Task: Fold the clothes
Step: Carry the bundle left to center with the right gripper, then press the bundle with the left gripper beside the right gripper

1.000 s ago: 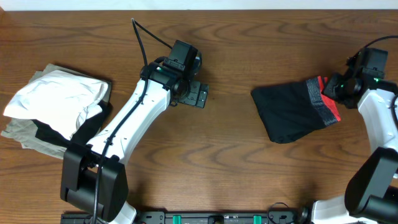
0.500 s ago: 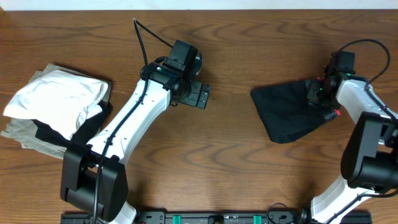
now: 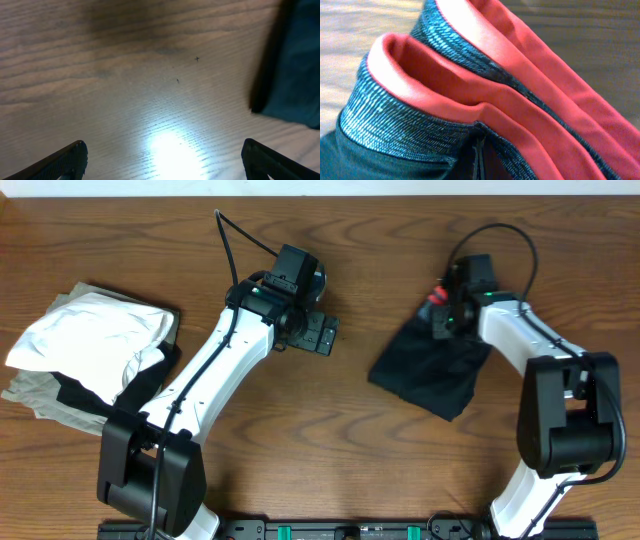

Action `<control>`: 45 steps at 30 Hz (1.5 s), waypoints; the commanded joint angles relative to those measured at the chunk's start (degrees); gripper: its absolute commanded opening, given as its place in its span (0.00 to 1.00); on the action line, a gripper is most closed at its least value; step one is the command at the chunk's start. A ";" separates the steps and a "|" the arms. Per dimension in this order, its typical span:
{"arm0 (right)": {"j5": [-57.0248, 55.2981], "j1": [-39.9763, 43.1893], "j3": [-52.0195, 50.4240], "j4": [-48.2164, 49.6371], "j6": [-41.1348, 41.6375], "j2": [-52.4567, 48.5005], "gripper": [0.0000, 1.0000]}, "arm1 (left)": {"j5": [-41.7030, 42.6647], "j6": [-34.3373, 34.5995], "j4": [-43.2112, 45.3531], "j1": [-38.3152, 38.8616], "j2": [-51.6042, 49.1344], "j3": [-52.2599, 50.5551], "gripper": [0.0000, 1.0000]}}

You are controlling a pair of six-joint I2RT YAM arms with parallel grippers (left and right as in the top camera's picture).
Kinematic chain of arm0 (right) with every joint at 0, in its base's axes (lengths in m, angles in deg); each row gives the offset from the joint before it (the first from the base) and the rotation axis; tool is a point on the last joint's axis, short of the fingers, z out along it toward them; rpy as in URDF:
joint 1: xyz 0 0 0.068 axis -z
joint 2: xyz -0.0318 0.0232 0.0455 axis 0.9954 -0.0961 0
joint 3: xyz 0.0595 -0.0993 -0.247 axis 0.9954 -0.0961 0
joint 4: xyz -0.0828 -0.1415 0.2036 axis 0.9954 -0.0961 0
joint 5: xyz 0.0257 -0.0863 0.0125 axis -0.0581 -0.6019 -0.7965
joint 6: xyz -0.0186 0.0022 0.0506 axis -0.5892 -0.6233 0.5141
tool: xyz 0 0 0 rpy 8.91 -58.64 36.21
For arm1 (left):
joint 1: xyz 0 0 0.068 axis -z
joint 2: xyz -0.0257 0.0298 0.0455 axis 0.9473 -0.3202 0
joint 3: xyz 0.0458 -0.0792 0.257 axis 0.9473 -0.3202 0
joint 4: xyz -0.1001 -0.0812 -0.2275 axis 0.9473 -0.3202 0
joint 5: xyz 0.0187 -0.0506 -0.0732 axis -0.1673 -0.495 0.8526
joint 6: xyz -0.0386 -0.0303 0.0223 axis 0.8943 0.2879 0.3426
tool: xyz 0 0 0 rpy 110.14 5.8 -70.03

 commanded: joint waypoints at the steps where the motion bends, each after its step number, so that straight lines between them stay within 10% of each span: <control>1: 7.15 -3.76 -1.92 -1.66 -1.16 -2.91 0.01 | 2.58 -0.81 -0.57 -0.24 0.00 0.59 0.98; 21: 2.54 -5.64 -1.90 -15.32 4.09 31.50 0.04 | 13.90 -3.17 -1.20 0.13 -1.07 0.24 0.98; 45: -9.99 -2.23 -3.82 -14.38 12.50 2.43 0.01 | 14.10 -3.39 7.52 8.98 -12.50 -1.03 0.98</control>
